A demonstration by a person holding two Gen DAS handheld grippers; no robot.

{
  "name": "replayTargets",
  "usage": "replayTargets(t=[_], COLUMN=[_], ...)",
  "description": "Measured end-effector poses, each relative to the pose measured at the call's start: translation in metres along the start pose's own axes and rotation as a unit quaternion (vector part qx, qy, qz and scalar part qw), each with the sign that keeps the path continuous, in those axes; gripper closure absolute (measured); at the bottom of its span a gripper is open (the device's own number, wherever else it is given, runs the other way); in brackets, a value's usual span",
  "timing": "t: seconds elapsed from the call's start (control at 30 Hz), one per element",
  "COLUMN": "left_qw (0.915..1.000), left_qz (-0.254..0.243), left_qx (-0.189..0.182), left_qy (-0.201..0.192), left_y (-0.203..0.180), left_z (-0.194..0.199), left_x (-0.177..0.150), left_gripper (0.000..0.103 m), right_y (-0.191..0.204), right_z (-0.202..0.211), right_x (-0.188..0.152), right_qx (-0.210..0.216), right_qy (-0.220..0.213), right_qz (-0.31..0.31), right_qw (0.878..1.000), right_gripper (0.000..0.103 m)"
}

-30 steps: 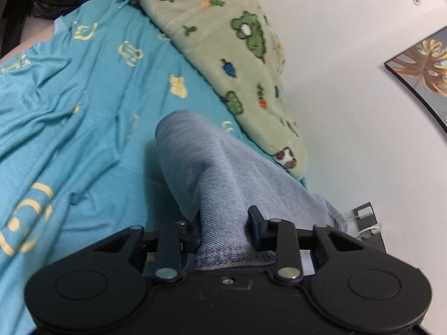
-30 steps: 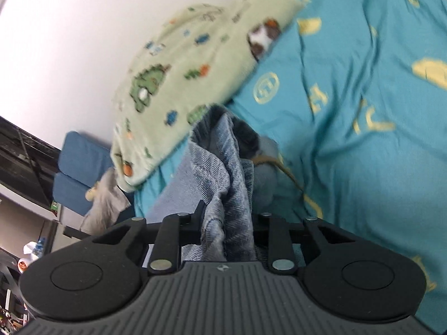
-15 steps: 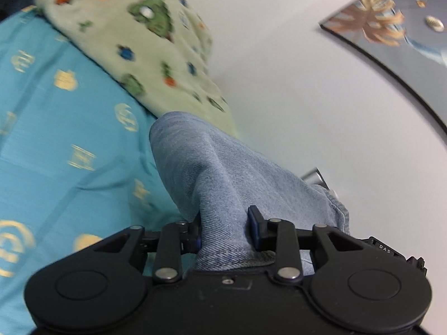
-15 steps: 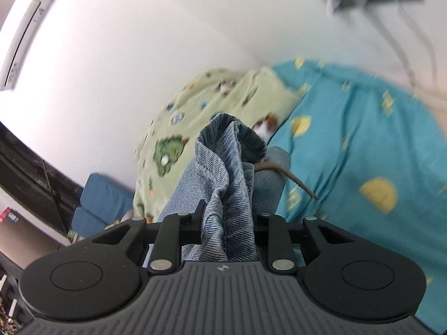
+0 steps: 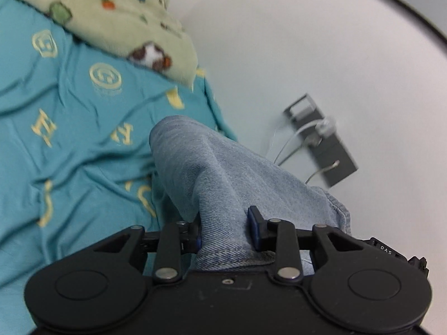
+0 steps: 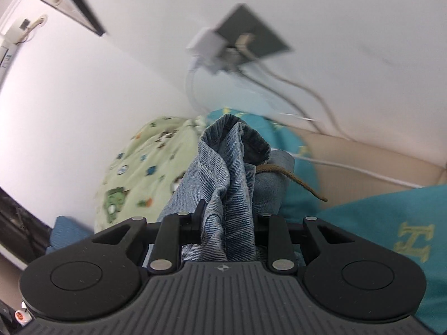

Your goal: Fold clothes

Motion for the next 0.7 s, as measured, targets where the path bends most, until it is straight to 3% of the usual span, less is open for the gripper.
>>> replayTargets(t=[0.27,0.43,0.5,0.53,0.7], left_qw=[0.9988,0.9966,0.9958,0.995,0.9903], left_qz=[-0.048,-0.08,-0.088,-0.095,-0.127], left_qx=[0.002,0.016,0.024,0.029,0.057], left_qy=[0.005,0.006,0.01,0.009,0.002], left_y=[0.001,-0.009,-0.009,-0.01,-0.014], left_z=[-0.018,-0.018,-0.016,-0.013,0.007], left_x=[-0.021,-0.023,-0.023,-0.022,-0.018], left_gripper=[0.073,0.069,0.064,0.06,0.028], right_y=[-0.069,-0.083,-0.08,-0.078,-0.067], right_z=[-0.013,-0.012,-0.01,-0.009,0.009], right_x=[-0.014,-0.016,-0.016,-0.015,-0.012], right_qx=[-0.025,-0.036,-0.046,-0.056,-0.087], right_qy=[0.003,0.007,0.006,0.004,-0.02], right_qz=[-0.014,-0.032,-0.034,-0.032,-0.028], right_qw=[1.0,0.999,0.998,0.998,0.996], right_gripper=[0.076,0.075,0.069,0.059,0.042])
Point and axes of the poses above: each gripper's, at about its wrist camera, not at the fingertips, and z roughly against the way its jaws point, y to its left, x to its top, the point moved 8 cm from there along -z, roughly the way its jaws point, and after that the axes turned 9 degrees about -z, right-handed, at the moved point
